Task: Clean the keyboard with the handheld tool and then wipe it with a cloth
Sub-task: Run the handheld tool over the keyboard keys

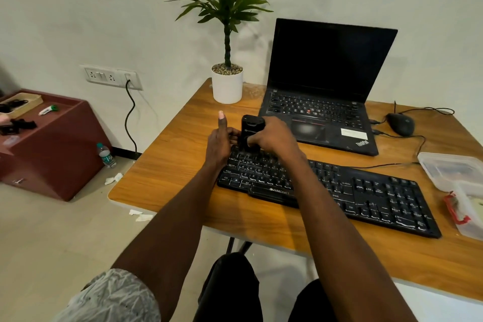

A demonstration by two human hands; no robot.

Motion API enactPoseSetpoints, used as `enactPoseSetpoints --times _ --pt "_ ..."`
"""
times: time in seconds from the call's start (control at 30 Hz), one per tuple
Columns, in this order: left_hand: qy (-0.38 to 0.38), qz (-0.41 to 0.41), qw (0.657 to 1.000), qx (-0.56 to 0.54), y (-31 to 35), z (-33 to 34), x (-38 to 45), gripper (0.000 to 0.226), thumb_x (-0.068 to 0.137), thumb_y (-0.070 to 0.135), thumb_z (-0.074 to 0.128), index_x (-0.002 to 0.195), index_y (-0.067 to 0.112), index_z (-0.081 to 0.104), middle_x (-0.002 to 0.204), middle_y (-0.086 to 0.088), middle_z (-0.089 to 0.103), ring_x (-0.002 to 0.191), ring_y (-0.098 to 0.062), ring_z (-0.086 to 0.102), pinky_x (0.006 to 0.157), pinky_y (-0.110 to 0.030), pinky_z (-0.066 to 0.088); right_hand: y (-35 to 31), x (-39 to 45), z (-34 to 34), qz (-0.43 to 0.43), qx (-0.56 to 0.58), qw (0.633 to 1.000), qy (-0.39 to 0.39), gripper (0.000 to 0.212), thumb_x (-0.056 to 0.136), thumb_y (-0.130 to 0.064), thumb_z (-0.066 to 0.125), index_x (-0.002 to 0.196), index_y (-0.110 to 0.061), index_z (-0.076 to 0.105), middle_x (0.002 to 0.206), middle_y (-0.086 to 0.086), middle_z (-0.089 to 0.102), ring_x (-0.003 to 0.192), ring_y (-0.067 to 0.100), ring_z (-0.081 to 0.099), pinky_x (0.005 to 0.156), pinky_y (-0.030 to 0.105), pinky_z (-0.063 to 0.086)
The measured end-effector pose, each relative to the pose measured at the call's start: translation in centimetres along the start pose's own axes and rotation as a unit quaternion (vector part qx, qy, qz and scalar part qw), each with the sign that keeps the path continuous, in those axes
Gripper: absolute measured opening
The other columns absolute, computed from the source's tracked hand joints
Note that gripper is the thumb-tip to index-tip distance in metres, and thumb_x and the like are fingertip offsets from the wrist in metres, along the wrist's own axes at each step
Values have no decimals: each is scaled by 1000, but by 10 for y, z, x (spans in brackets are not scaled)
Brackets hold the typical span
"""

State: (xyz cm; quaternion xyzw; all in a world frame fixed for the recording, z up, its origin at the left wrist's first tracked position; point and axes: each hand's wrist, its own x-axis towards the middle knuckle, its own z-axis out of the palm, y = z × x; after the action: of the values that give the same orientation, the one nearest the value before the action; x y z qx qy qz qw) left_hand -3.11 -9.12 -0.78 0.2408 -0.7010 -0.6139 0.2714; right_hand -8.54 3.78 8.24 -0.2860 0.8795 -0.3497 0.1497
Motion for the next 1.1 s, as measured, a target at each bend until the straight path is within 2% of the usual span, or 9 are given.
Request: enactPoseSetpoints --times 0.13,0.27,0.43,0.57,0.73,0.83,0.93,1.03,1.1 --pt "-4 -7 999 -36 2 2 1 92 96 67 16 80 -6 70 75 -19 72 74 -33 71 78 -42 56 20 -2 -29 72 -139 986 62 35 79 -21 74 110 -11 60 97 5 64 78 19 57 71 31 50" --pt "-2 -3 1000 -29 3 3 0 91 97 65 16 81 -7 70 75 -18 72 73 -31 71 77 -40 56 7 2 -15 46 -146 987 50 36 78 -25 76 107 -11 60 92 1 63 66 11 53 56 23 42" --pt "6 -5 1000 16 1 -2 -1 99 87 80 15 86 -3 70 80 -19 72 79 -32 70 77 -47 57 -14 6 12 -6 26 1000 -4 37 72 -18 76 107 -16 64 100 6 69 87 22 67 81 42 58" --pt "-1 2 1000 -18 4 1 -2 92 97 66 15 83 -7 69 78 -23 70 71 -30 70 69 -33 56 2 9 -10 39 -42 998 -29 42 74 -19 77 111 -13 60 102 6 66 89 21 63 81 36 55" --pt "-4 1 999 -34 4 3 0 92 98 63 15 82 -10 69 76 -20 71 74 -33 71 69 -30 56 12 6 -29 100 -161 981 33 36 69 -23 80 98 -9 64 93 5 67 81 23 63 71 32 52" --pt "-3 3 1000 -13 3 1 0 94 93 72 14 80 -3 71 75 -14 72 72 -29 70 70 -34 55 -8 7 -6 34 -128 991 11 42 73 -26 80 108 -12 61 96 2 65 78 17 60 67 28 47" --pt "14 -5 1000 13 2 -2 -1 96 82 84 16 82 5 72 77 -10 73 72 -25 69 68 -39 56 -21 9 15 -3 -8 1000 -16 38 74 -19 77 109 -13 61 99 5 68 74 16 65 61 27 53" --pt "9 -1 1000 11 3 -1 -3 92 88 76 15 81 6 73 78 -14 73 78 -28 71 75 -42 56 -14 10 12 7 18 1000 -19 43 73 -19 76 113 -14 62 104 6 67 88 20 65 79 37 57" --pt "-2 6 1000 -11 3 1 -2 93 93 72 15 80 -1 72 76 -17 72 75 -29 70 76 -41 55 -2 9 -4 43 -12 999 -20 45 73 -20 77 114 -13 60 104 6 66 90 21 63 81 37 56"
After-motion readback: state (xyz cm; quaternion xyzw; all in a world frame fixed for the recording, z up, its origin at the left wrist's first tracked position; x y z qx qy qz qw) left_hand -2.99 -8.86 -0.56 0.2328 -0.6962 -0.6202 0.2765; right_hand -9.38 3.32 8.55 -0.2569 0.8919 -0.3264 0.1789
